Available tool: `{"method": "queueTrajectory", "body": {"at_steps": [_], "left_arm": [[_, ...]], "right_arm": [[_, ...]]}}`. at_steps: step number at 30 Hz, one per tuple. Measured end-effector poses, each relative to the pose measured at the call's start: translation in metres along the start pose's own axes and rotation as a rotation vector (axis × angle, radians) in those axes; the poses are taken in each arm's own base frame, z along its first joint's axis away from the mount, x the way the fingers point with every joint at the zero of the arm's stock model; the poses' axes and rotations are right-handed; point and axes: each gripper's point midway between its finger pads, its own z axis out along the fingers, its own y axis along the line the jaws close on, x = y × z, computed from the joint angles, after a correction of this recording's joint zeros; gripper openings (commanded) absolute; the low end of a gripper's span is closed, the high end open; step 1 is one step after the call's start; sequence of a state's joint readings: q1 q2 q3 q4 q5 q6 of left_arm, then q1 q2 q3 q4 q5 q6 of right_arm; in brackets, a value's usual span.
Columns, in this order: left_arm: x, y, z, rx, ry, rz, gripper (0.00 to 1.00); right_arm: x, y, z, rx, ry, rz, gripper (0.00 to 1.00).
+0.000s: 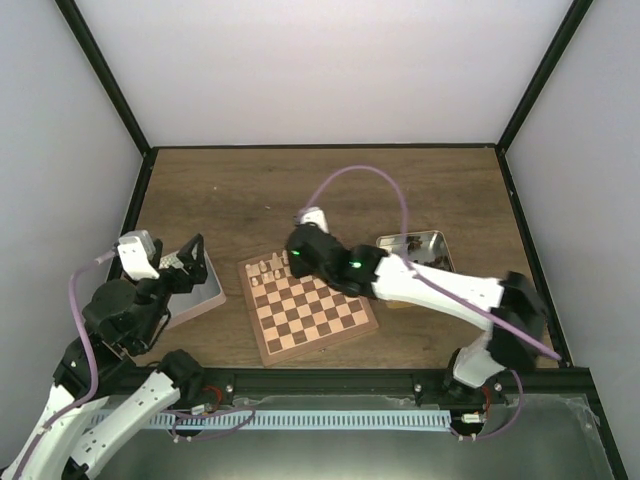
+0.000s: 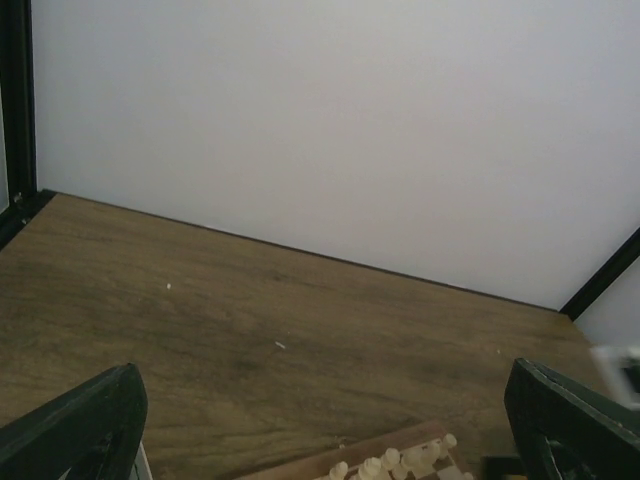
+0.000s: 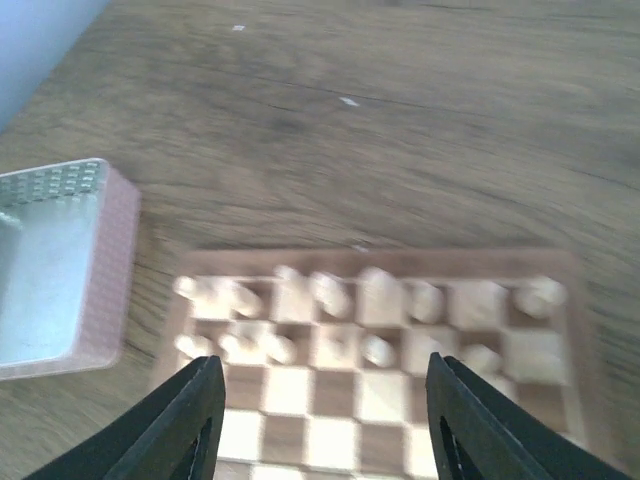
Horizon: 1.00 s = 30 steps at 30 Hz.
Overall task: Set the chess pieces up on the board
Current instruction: Reset both arms
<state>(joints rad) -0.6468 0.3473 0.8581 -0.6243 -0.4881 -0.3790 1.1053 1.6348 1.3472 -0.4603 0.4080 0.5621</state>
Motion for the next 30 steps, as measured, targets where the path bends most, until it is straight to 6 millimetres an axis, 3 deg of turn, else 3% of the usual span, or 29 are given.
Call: {"method": "queueTrajectory", "body": {"at_steps": [7, 9, 13, 17, 21, 24, 30], "left_arm": [[0.012, 0.001, 0.0, 0.003, 0.049, -0.015, 1.0], [0.012, 0.001, -0.001, 0.005, 0.052, -0.014, 1.0], [0.007, 0.001, -0.007, 0.019, 0.034, -0.017, 1.0], [-0.013, -0.002, -0.019, 0.05, -0.013, -0.021, 1.0], [-0.034, -0.006, -0.031, 0.078, -0.062, -0.011, 1.0], [-0.045, -0.007, -0.038, 0.089, -0.088, 0.005, 1.0], [-0.052, -0.012, -0.044, 0.124, -0.102, 0.029, 1.0]], "right_arm": [[0.021, -0.097, -0.067, 0.114, -0.101, 0.103, 0.71], [0.018, -0.12, -0.088, 0.147, -0.143, 0.128, 0.74], [-0.001, -0.152, -0.142, 0.169, -0.273, 0.17, 0.88], [-0.017, -0.176, -0.204, 0.147, -0.429, 0.189, 0.91], [-0.024, -0.196, -0.251, 0.139, -0.553, 0.198, 0.94], [-0.024, -0.204, -0.264, 0.149, -0.588, 0.192, 0.95], [-0.023, -0.209, -0.268, 0.174, -0.596, 0.169, 0.97]]}}
